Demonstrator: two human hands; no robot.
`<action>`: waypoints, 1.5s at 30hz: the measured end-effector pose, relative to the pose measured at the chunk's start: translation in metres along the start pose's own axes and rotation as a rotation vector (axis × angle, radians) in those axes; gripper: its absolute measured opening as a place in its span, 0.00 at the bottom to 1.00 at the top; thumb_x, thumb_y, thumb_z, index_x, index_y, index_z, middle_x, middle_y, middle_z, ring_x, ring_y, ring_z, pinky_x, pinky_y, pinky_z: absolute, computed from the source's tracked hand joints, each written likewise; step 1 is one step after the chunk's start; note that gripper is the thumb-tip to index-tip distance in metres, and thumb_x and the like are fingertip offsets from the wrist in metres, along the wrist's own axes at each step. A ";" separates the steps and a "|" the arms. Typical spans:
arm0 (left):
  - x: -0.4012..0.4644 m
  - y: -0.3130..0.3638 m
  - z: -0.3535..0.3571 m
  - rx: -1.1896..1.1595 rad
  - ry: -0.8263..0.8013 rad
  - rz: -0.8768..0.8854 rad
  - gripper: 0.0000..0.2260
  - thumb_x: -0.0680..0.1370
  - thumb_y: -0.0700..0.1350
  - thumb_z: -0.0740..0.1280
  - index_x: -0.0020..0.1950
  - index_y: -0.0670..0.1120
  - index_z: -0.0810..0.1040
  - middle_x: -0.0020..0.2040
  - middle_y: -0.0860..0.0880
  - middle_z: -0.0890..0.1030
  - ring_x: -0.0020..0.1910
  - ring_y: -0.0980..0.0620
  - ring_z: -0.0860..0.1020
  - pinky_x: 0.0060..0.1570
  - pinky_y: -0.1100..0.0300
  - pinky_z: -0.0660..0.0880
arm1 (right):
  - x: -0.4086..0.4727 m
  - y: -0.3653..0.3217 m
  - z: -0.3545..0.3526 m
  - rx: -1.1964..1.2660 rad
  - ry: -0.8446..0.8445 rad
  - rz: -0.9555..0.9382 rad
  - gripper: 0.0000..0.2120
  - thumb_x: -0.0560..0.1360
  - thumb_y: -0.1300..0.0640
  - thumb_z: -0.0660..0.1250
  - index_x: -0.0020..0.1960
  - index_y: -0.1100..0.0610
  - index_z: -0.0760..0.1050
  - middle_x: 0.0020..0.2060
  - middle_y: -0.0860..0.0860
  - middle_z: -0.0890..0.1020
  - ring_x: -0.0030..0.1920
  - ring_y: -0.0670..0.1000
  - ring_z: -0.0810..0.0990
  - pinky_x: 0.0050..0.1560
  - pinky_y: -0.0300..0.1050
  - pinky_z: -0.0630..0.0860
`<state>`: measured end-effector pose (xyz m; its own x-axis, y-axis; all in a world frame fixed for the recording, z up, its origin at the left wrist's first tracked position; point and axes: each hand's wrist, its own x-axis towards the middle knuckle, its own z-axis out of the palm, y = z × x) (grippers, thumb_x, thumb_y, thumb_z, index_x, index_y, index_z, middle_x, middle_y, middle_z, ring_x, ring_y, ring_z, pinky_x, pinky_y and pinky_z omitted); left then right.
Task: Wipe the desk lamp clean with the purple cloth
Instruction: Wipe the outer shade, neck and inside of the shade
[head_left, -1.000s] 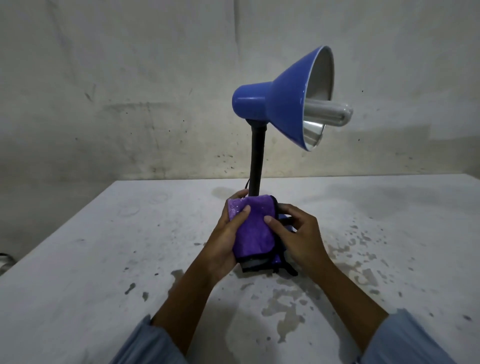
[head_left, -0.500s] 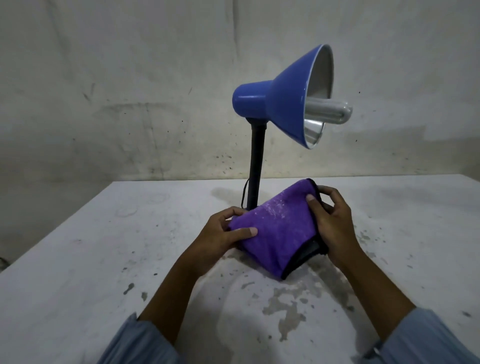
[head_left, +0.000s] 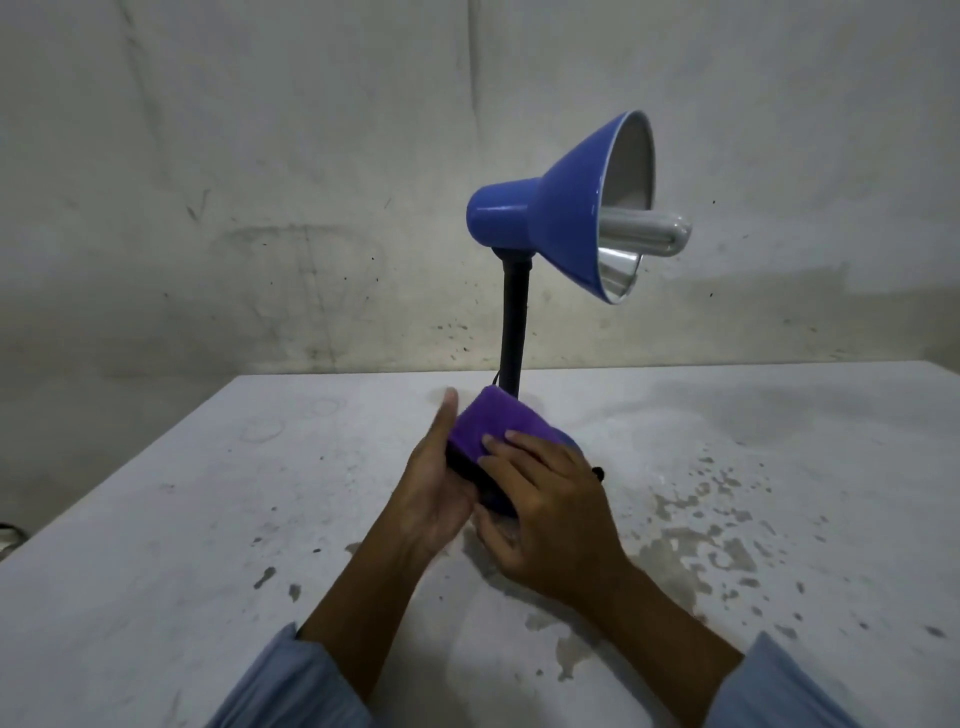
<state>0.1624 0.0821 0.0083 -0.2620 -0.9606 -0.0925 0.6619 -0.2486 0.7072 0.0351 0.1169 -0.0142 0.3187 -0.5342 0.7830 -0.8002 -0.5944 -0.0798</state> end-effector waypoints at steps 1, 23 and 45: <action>0.001 0.000 -0.003 0.012 0.024 0.046 0.27 0.70 0.53 0.68 0.65 0.40 0.71 0.61 0.37 0.77 0.57 0.40 0.78 0.52 0.47 0.77 | -0.002 0.002 0.003 -0.002 -0.017 -0.020 0.19 0.68 0.49 0.70 0.57 0.55 0.79 0.55 0.50 0.82 0.58 0.51 0.78 0.62 0.53 0.73; 0.029 -0.020 -0.042 1.797 0.246 0.388 0.45 0.58 0.72 0.69 0.68 0.56 0.55 0.64 0.53 0.74 0.61 0.51 0.73 0.62 0.50 0.64 | -0.002 0.066 0.008 -0.027 -0.246 0.327 0.20 0.75 0.60 0.60 0.66 0.52 0.72 0.60 0.53 0.77 0.58 0.54 0.73 0.57 0.46 0.71; 0.017 -0.007 -0.042 1.705 0.060 0.369 0.45 0.58 0.63 0.70 0.68 0.61 0.49 0.67 0.52 0.70 0.65 0.48 0.68 0.68 0.50 0.54 | 0.001 0.032 -0.013 -0.086 -0.054 0.192 0.10 0.67 0.62 0.62 0.41 0.57 0.81 0.33 0.52 0.80 0.31 0.53 0.76 0.28 0.43 0.72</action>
<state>0.1828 0.0622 -0.0279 -0.2307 -0.9445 0.2339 -0.7514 0.3256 0.5740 0.0034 0.1045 -0.0079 0.1812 -0.6651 0.7244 -0.8887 -0.4263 -0.1691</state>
